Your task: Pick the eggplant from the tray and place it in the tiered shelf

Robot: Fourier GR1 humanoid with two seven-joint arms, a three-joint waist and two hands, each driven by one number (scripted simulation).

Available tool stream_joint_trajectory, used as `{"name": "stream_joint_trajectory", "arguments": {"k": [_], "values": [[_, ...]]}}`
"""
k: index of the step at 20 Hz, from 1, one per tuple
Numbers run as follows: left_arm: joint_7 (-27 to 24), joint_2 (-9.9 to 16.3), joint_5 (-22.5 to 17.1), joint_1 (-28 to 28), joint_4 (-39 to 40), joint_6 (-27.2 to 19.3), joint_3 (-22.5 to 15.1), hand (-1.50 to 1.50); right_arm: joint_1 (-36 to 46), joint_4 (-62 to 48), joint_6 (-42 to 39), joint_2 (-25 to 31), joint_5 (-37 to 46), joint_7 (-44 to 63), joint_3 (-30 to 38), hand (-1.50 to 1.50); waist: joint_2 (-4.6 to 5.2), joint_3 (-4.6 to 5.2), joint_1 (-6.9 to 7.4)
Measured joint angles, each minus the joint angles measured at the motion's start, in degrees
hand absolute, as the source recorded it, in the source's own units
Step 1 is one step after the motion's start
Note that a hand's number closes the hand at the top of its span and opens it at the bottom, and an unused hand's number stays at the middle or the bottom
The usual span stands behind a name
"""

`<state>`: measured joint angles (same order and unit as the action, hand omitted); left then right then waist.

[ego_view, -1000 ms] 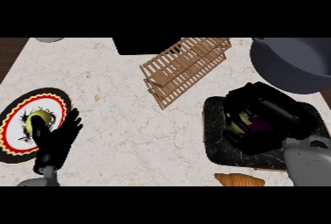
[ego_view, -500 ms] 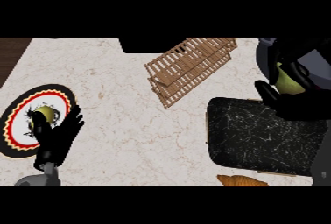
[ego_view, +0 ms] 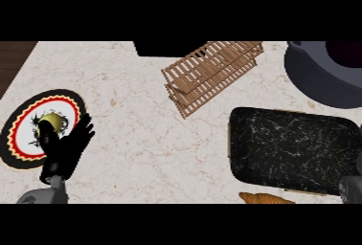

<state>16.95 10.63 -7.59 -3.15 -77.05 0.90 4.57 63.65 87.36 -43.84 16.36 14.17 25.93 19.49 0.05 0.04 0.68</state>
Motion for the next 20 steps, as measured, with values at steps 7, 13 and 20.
{"name": "stream_joint_trajectory", "arguments": {"k": [7, 13, 20], "values": [[-0.99, -0.26, 0.73, -2.21, 2.42, 0.08, 0.26, 0.00, 6.68, -15.67, 4.89, 3.29, 5.05, -8.91, -3.11, 1.50, 0.21, -0.05, 0.46], [0.93, -0.48, 0.64, -2.34, 0.91, -0.17, 0.17, 0.00, 9.62, -26.60, 7.72, 5.19, 9.88, -18.92, -7.10, 1.50, 0.30, -0.04, 0.66], [-0.14, -1.37, 1.44, -0.52, -0.29, -0.04, -0.80, 0.00, 13.90, -39.24, 15.18, 4.01, 15.67, -27.43, -10.30, 1.50, 0.41, -0.03, 1.12]]}}
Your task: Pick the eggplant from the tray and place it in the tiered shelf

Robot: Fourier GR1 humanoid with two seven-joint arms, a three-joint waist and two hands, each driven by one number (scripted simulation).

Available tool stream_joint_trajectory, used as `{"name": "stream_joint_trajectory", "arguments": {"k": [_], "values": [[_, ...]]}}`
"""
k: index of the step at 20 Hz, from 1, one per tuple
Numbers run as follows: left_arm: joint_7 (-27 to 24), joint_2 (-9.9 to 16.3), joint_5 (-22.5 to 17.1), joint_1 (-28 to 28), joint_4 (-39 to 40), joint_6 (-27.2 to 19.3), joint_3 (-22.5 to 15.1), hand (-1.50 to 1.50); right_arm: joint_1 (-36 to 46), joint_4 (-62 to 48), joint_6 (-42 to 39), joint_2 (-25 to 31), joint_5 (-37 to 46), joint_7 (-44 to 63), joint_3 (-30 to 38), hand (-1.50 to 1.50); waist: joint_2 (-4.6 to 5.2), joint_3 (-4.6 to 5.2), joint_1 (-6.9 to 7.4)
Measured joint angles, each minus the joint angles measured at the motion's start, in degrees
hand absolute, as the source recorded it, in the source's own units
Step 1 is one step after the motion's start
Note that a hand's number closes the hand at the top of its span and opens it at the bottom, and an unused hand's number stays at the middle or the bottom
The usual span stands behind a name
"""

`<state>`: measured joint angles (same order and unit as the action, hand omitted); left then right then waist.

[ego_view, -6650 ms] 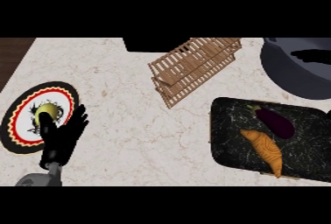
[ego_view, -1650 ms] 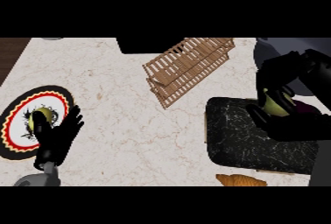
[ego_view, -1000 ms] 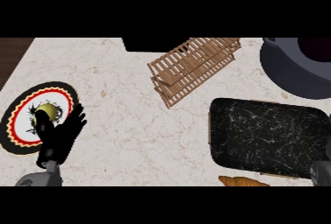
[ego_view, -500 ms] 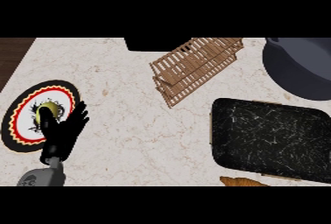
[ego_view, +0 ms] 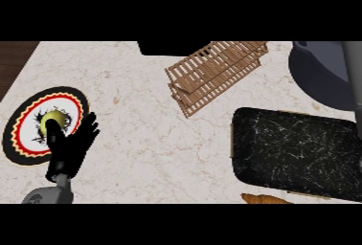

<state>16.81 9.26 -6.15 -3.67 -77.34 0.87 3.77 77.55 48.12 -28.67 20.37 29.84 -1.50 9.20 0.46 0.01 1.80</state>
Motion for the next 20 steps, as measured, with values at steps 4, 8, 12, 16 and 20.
{"name": "stream_joint_trajectory", "arguments": {"k": [4, 8, 12, 16, 20], "values": [[0.11, -0.47, 0.57, 0.20, -0.47, -0.43, -0.41, 0.00, 1.72, -7.09, 4.57, -0.51, 2.54, -4.66, -0.61, 1.50, 0.06, -0.02, 0.12], [0.01, 0.59, 0.07, -1.22, 1.14, 0.24, 0.92, 0.00, 3.64, -13.01, 8.45, -1.25, 4.51, -8.27, -0.99, 1.50, 0.17, -0.02, 0.16], [-0.29, 0.43, 0.02, -1.49, 1.52, 0.74, 0.84, 0.00, 6.33, -18.07, 10.43, -1.24, 4.88, -11.46, -0.11, 1.50, 0.21, -0.04, 0.34], [0.95, 0.57, -0.16, -0.91, 0.16, 0.72, 0.95, 0.00, 7.35, -21.34, 11.06, -1.12, 5.36, -14.58, 0.02, 1.50, 0.15, 0.00, 0.29], [1.49, -0.17, 0.38, -0.77, -0.31, 0.14, 0.34, 0.00, 7.90, -23.73, 12.07, -1.00, 6.68, -17.00, -0.65, 1.50, 0.16, 0.00, 0.23]]}}
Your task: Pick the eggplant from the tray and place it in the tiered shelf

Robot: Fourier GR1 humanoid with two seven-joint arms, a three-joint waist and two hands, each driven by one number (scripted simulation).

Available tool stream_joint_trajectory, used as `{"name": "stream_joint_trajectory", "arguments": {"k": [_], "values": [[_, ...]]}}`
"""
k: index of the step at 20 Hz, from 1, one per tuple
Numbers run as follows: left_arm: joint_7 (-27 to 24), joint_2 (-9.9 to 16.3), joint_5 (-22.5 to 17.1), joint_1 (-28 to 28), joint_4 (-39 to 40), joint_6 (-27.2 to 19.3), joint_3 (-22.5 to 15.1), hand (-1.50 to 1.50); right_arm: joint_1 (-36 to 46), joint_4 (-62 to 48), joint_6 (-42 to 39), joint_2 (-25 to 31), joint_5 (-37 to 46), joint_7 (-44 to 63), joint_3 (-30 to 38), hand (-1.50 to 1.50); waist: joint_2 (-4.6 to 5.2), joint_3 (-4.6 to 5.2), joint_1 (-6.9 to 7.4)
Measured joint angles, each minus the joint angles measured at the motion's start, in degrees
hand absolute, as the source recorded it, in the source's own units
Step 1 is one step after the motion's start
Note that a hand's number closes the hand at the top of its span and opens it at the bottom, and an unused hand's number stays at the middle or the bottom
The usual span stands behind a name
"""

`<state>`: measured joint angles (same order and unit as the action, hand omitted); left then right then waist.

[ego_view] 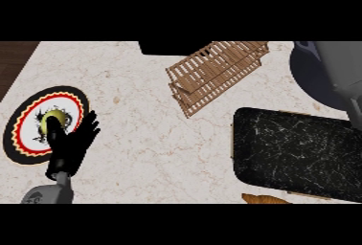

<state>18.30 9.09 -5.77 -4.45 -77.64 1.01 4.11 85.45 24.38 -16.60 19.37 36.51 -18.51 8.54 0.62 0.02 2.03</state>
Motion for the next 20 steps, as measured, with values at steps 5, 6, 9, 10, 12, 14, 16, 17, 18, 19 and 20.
{"name": "stream_joint_trajectory", "arguments": {"k": [5, 6, 9, 10, 12, 14, 16, 17, 18, 19, 20], "values": [[0.01, 0.57, -0.69, 0.76, -0.69, 0.64, 0.77, 0.00, 0.86, -2.73, 0.41, 0.65, -1.49, 0.86, 2.46, -1.50, -0.03, 0.00, -0.01], [0.00, 0.76, -0.62, 0.71, -0.71, 0.69, 0.84, 0.00, 1.50, -3.40, 0.63, 0.63, -2.56, 2.02, 3.77, -1.50, -0.01, 0.00, 0.04], [-0.24, 0.18, -0.06, 1.03, -0.72, 0.11, 0.46, 0.00, 2.74, -4.89, 0.38, 0.91, -5.57, 4.64, 7.14, -1.50, -0.06, 0.01, -0.07], [-0.33, 0.60, -0.41, 0.91, -0.44, 0.51, 0.92, 0.00, 2.95, -5.34, 0.00, 0.78, -6.64, 5.47, 8.18, -1.50, -0.09, 0.01, -0.16], [-0.09, 0.24, -0.09, -0.07, -0.02, 0.08, 0.70, 0.00, 3.76, -6.24, -0.16, 0.48, -9.08, 7.14, 10.65, -1.50, -0.06, 0.00, -0.25], [-0.67, -0.18, 0.18, 0.19, 0.33, -0.02, 0.44, 0.00, 4.71, -7.09, -1.01, 1.01, -11.47, 8.42, 13.04, -1.50, 0.00, 0.01, -0.14], [-0.72, 0.17, -0.05, 0.18, 0.30, 0.47, 0.63, 0.00, 5.37, -8.04, -1.79, 1.58, -13.85, 10.05, 15.40, -1.50, 0.00, 0.02, -0.08], [-0.71, 0.36, -0.24, 0.27, 0.19, 0.79, 0.73, 0.00, 5.45, -8.49, -2.00, 1.71, -15.02, 10.43, 16.56, -1.50, 0.04, 0.02, 0.04], [-0.82, 0.38, -0.36, 0.39, 0.20, 0.93, 0.82, 0.00, 5.47, -8.99, -2.20, 2.30, -16.20, 11.01, 17.79, -1.50, 0.09, 0.02, 0.13], [-1.04, 0.32, -0.44, 0.79, -0.05, 1.05, 0.81, 0.00, 5.99, -9.46, -2.33, 2.96, -17.36, 12.12, 19.01, -1.50, 0.12, 0.01, 0.24], [-0.57, 0.25, -0.50, 0.49, -0.14, 1.03, 0.73, 0.00, 6.33, -9.75, -2.11, 3.40, -18.30, 12.99, 19.98, -1.50, 0.12, 0.01, 0.22]]}}
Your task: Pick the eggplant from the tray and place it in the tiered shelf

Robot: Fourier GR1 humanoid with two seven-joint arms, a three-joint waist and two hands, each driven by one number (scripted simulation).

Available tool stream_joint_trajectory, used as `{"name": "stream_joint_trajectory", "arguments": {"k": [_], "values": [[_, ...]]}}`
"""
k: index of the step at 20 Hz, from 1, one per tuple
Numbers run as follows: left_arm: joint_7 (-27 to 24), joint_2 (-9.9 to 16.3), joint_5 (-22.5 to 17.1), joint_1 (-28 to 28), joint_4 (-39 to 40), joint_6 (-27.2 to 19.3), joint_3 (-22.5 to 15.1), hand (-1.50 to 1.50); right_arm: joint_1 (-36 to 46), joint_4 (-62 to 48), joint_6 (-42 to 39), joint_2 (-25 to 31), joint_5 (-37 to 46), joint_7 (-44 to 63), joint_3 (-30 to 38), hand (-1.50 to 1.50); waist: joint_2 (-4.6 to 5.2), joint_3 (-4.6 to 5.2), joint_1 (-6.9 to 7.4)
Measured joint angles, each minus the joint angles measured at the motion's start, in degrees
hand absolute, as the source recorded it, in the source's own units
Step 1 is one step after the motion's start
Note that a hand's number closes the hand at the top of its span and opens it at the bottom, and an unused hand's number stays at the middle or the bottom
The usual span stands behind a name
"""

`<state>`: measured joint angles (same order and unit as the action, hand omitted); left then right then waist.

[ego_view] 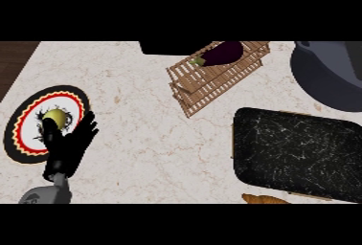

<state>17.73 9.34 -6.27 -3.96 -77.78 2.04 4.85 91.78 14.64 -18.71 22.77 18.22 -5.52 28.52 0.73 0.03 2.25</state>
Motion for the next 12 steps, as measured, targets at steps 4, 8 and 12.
{"name": "stream_joint_trajectory", "arguments": {"k": [4, 8, 12], "values": [[-0.11, -0.05, 0.08, -0.02, -0.57, 0.12, -0.17, 0.00, -0.08, -0.39, 3.64, 2.88, -2.00, 1.41, 2.69, -1.50, 0.23, 0.01, 0.41], [-0.08, -0.18, 0.46, -0.68, -0.33, -0.07, -0.38, 0.00, 0.30, -0.69, 7.83, 6.84, -2.32, 3.62, 3.95, -1.50, 0.52, 0.01, 0.73], [0.00, -0.31, 0.53, -0.70, -0.82, 0.20, -0.78, 0.00, -0.78, -1.67, 10.30, 11.52, -3.77, 5.06, 6.38, -1.50, 0.84, -0.01, 1.28]]}}
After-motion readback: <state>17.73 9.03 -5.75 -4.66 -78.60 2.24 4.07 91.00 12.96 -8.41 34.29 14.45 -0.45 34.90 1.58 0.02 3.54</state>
